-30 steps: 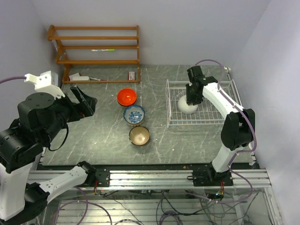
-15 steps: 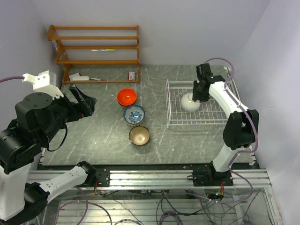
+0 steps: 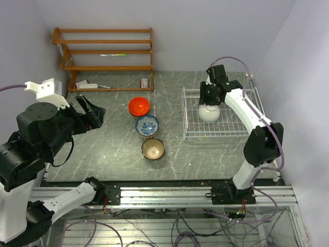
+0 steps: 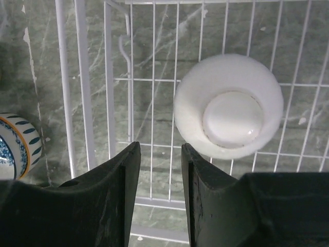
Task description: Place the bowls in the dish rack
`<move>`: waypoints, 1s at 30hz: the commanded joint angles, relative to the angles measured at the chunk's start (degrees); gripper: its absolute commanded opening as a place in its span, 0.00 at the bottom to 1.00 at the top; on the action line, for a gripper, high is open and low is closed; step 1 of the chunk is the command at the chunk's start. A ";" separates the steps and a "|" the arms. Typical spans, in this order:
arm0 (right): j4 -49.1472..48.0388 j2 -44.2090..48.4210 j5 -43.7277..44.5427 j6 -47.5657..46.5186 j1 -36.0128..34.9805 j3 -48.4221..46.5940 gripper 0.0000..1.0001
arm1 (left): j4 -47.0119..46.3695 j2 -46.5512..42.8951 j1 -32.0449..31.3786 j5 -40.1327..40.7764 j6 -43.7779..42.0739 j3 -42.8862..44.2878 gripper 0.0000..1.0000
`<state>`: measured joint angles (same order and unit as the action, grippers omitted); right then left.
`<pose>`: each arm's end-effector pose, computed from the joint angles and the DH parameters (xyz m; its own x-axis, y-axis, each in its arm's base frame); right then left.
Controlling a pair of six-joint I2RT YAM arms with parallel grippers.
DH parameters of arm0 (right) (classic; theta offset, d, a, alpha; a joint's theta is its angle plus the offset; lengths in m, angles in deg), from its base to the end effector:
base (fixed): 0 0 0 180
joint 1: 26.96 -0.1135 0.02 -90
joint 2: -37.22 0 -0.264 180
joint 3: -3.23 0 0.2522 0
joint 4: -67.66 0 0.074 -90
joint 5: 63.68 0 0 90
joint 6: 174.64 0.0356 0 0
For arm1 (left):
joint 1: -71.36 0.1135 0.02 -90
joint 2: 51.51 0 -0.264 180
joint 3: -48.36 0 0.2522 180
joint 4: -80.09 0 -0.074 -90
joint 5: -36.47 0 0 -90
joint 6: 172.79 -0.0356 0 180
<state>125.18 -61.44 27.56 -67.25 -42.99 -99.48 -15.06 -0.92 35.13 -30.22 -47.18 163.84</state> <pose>0.3621 0.1032 0.3042 -0.8158 0.0765 -0.5732 -0.0208 0.9867 0.1613 0.0565 -0.0239 0.5094 -0.3652 -0.3953 -0.8428 0.0370 0.8985 -0.4375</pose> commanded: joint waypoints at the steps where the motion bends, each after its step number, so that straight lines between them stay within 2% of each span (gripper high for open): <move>1: -3.61 -3.77 -3.02 -1.41 -0.05 -1.54 0.38 | -0.91 1.00 -0.25 -0.67 0.46 0.15 0.99; 9: -3.83 -8.04 -1.00 -1.80 0.01 -1.48 0.39 | -0.75 1.21 -0.25 -0.49 0.77 0.81 0.99; 17: -2.18 -7.70 12.10 -1.15 0.53 0.76 0.39 | -1.04 1.51 -0.22 -0.27 0.46 0.34 0.99; 30: -8.92 -8.01 19.80 -3.49 7.94 5.32 0.39 | -0.69 2.48 -0.25 -0.90 -0.19 0.79 0.99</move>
<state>119.85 -69.65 43.01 -70.07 -36.67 -94.58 -15.15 1.20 35.13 -30.55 -46.81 163.84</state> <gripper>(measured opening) 0.391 0.989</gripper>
